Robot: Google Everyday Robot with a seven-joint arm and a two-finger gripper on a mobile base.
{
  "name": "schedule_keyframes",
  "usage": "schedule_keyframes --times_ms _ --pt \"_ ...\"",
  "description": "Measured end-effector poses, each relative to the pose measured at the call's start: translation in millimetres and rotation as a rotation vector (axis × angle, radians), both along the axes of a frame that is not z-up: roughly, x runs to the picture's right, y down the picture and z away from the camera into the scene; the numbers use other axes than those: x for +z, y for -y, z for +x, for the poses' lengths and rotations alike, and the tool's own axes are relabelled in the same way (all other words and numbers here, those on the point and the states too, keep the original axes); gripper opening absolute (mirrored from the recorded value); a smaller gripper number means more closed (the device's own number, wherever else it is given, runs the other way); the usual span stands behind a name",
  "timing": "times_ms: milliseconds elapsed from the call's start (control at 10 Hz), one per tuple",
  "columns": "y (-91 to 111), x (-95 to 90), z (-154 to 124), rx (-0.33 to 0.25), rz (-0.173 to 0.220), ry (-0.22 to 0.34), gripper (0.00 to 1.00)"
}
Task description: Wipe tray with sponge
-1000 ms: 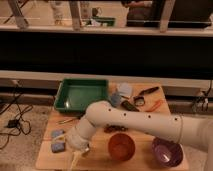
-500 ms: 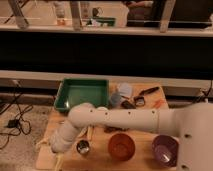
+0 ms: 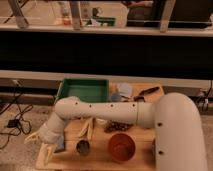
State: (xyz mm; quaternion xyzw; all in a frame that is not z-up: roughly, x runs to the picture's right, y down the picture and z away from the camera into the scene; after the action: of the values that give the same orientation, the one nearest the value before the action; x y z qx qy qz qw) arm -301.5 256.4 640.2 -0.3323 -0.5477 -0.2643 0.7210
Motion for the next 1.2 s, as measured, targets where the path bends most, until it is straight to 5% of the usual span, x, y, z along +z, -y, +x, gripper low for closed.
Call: schedule_keyframes --times_ms 300,500,1200 --pt "24.8 40.9 20.5 0.013 0.01 -0.044 0.8" --pt "23.5 54.9 27.1 0.017 0.0 -0.061 0.8" --pt "12.6 57.5 28.0 0.017 -0.022 -0.073 0.8"
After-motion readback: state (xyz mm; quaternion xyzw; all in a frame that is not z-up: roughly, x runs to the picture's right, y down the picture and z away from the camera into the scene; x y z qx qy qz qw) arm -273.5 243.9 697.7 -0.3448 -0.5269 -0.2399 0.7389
